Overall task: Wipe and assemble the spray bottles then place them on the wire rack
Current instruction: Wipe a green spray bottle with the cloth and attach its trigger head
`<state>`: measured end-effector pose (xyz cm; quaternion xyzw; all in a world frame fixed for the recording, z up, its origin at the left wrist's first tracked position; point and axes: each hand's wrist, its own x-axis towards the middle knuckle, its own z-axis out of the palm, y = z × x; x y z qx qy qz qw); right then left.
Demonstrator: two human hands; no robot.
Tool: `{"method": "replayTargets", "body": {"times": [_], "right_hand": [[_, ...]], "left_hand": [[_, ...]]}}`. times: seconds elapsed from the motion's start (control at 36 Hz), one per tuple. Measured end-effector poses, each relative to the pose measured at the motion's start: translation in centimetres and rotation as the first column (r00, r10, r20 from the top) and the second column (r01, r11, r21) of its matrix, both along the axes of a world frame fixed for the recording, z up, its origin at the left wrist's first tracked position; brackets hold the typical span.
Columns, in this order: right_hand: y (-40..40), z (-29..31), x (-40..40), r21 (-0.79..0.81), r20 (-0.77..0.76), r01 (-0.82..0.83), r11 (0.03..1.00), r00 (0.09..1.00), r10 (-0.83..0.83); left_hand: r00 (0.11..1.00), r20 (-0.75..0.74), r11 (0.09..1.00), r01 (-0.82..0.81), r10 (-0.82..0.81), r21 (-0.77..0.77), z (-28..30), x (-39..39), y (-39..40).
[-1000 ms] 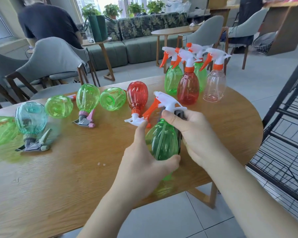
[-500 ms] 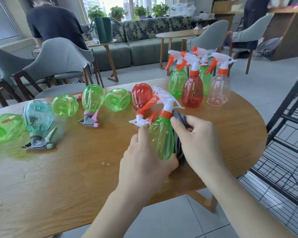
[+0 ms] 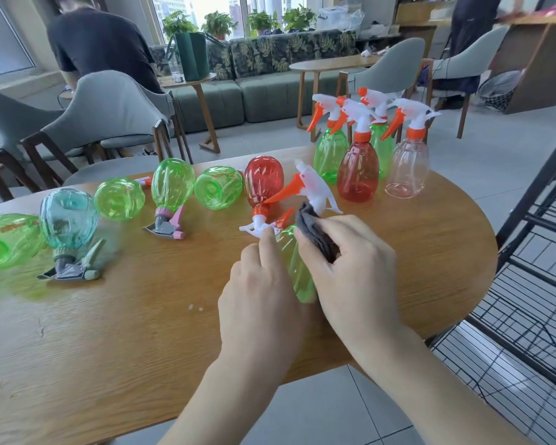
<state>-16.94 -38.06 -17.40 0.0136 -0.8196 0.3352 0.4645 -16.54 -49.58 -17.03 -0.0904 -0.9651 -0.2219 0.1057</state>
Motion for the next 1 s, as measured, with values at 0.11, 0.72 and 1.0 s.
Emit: {"method": "replayTargets", "body": {"times": [0.11, 0.72, 1.0], "right_hand": [[-0.3, 0.3, -0.6, 0.0, 0.039, -0.06, 0.998, 0.997, 0.059], [3.2, 1.7, -3.4, 0.122, -0.055, 0.067, 0.99, 0.997, -0.061], [1.1, 0.8, -3.2, 0.087, -0.028, -0.098, 0.991, 0.995, 0.1]], "left_hand": [[0.998, -0.033, 0.999, 0.045, -0.046, -0.026, -0.2, 0.3, 0.4], [0.998, -0.043, 0.997, 0.033, -0.036, -0.07, 0.2, 1.0, 0.7], [0.998, -0.062, 0.99, -0.016, 0.007, -0.139, -0.8, 0.4, 1.0]]}}
